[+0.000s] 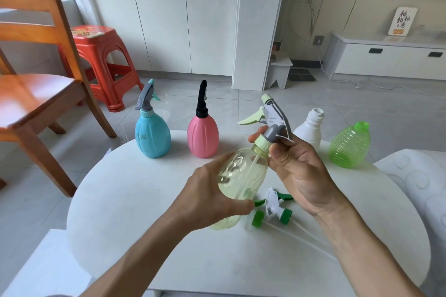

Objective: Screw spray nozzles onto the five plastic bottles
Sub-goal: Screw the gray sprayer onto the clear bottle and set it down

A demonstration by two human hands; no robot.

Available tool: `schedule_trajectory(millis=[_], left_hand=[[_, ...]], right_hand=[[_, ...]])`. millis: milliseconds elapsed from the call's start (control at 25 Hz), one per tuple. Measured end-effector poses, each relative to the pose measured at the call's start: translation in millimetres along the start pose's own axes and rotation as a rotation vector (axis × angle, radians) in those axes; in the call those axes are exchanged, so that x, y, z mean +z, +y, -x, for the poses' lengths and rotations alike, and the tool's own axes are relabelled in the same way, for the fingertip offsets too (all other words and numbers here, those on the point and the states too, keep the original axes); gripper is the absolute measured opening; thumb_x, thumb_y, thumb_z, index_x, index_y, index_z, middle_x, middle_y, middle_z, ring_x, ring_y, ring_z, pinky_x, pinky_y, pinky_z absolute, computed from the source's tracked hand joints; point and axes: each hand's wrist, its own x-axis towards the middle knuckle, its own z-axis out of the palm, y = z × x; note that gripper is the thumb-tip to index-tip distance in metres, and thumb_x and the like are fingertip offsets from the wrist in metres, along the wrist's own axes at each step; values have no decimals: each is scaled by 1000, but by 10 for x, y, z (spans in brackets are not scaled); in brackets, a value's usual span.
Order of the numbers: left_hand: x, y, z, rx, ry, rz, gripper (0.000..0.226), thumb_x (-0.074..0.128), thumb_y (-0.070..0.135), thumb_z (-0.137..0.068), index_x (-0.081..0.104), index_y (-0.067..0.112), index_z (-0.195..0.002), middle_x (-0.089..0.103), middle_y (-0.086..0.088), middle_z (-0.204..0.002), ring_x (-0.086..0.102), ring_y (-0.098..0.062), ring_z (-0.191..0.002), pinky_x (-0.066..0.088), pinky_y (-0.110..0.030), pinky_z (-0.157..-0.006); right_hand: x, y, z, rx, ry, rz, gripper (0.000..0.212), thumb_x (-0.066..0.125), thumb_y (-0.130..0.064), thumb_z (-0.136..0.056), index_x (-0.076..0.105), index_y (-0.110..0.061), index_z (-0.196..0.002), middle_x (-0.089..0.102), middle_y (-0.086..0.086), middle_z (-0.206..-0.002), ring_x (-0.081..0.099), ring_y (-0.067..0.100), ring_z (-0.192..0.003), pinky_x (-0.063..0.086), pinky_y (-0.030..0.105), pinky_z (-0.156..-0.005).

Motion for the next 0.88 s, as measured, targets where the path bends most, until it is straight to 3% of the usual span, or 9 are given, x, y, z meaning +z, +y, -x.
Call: schedule_trajectory(millis=[120, 280, 400, 480, 640, 760, 880], left_hand=[[-41, 29, 11, -13, -66, 62, 91, 83, 48, -50, 47, 50, -134, 64, 25, -114, 62, 2, -101, 56, -30, -85], [-133, 40, 8, -29, -398, 350, 57, 83, 23, -61, 65, 40, -112, 67, 16, -93, 64, -5, -84, 51, -21, -72], [-130, 7, 9, -42, -466, 447, 49, 81, 17, -63, 65, 18, -109, 67, -3, -95, 63, -18, -87, 52, -35, -79], [-114, -8, 0, -66, -476, 484, 50, 81, 17, -63, 64, 12, -109, 65, -8, -96, 62, -23, -88, 50, -43, -79], [-91, -1, -25, -39, -442, 470, 40, 82, 19, -62, 67, 25, -99, 66, 2, -86, 62, -15, -78, 51, -29, -71], [-93, 22, -17, -70, -412, 446, 41, 83, 21, -60, 67, 26, -97, 65, 2, -84, 61, -15, -77, 50, -29, -69], [-47, 21, 4, -126, -239, 249, 61, 84, 35, -54, 63, 45, -110, 66, 18, -90, 62, -7, -80, 54, -28, -69]], right_hand=[[-9, -4, -1, 43, -57, -47, 30, 59, -20, -90, 72, -20, -117, 74, 6, -117, 65, 18, -114, 51, 35, -95], [-6, -26, -3, 74, -150, -110, 32, 70, -28, -89, 72, -16, -118, 73, 2, -118, 64, 18, -118, 50, 38, -99], [-10, -33, 1, 46, -133, -59, 32, 73, -32, -87, 73, -18, -116, 74, -2, -116, 65, 19, -116, 50, 39, -98], [-20, -29, 1, 13, -82, -13, 29, 74, -30, -86, 74, -20, -113, 73, -3, -115, 65, 20, -114, 50, 36, -95], [-43, -4, 11, 33, -56, 6, 31, 77, -33, -83, 74, -20, -111, 75, 0, -111, 66, 19, -112, 49, 32, -94], [-52, 7, 7, 49, -52, 38, 34, 77, -36, -82, 75, -20, -112, 76, 2, -110, 67, 20, -112, 50, 30, -92], [-48, 28, -8, 41, 15, 83, 32, 80, -34, -78, 76, -21, -107, 77, 0, -104, 69, 21, -108, 48, 33, -94]])
